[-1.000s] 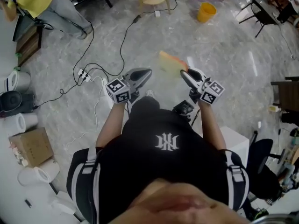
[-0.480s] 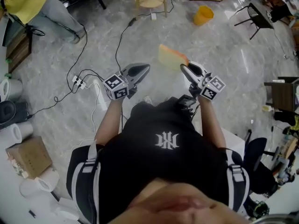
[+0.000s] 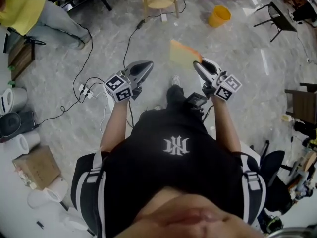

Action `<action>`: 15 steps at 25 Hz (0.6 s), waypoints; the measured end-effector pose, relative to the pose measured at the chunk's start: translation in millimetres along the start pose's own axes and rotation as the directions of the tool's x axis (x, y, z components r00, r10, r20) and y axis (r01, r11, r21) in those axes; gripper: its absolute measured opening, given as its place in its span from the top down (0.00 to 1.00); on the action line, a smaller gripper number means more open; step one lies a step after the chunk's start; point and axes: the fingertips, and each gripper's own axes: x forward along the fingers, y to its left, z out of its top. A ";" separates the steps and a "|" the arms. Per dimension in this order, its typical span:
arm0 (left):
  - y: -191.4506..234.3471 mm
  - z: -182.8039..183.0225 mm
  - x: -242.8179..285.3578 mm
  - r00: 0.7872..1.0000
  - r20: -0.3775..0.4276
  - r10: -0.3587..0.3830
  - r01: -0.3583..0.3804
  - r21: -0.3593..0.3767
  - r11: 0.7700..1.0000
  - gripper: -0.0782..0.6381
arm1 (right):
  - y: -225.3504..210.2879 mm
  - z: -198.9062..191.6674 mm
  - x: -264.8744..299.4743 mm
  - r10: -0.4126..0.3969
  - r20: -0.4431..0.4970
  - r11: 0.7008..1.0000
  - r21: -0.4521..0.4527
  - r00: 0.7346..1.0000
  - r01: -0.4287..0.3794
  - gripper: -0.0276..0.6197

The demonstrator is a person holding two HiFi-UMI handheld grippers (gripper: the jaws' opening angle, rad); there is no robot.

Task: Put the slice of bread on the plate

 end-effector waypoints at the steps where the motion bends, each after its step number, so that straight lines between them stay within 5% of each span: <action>1: 6.1 3.6 9.3 1.000 -0.002 0.002 -0.002 0.003 1.000 0.88 | -10.5 2.7 3.7 0.005 -0.002 1.000 0.005 1.000 -0.005 0.81; 15: 92.7 60.5 114.4 0.993 0.007 0.115 -0.115 0.028 0.993 0.88 | -154.5 85.3 59.9 0.112 -0.004 0.994 -0.019 0.994 -0.112 0.81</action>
